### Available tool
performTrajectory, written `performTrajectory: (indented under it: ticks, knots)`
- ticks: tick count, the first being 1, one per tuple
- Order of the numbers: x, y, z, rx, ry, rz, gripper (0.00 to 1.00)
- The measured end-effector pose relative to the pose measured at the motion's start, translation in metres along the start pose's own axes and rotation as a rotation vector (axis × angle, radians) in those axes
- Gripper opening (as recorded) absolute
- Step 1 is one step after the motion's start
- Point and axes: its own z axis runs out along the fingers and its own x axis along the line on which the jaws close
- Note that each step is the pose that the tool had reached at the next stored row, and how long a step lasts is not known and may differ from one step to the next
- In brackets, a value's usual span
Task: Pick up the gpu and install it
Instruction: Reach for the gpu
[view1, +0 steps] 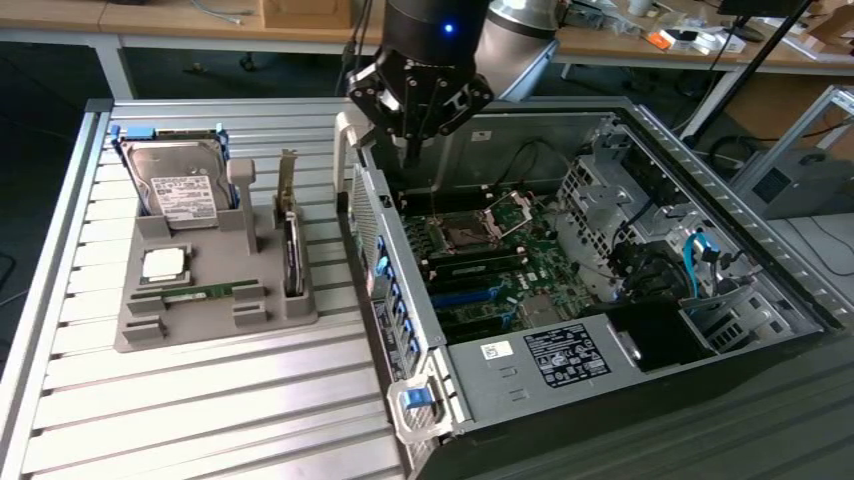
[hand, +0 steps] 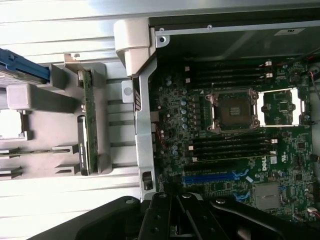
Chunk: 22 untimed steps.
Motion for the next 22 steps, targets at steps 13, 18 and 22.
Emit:
performTrajectory:
  ticks: [13,18,22]
  knots:
    - [0.0054,-0.0004,-0.0001,0.0000,0.0000,0.000,0.11]
    - [0.0076,-0.0006,-0.0002,0.0000,0.0000,0.000,0.11]
    - [0.0092,-0.0007,-0.0003,0.0000,0.0000,0.000,0.11]
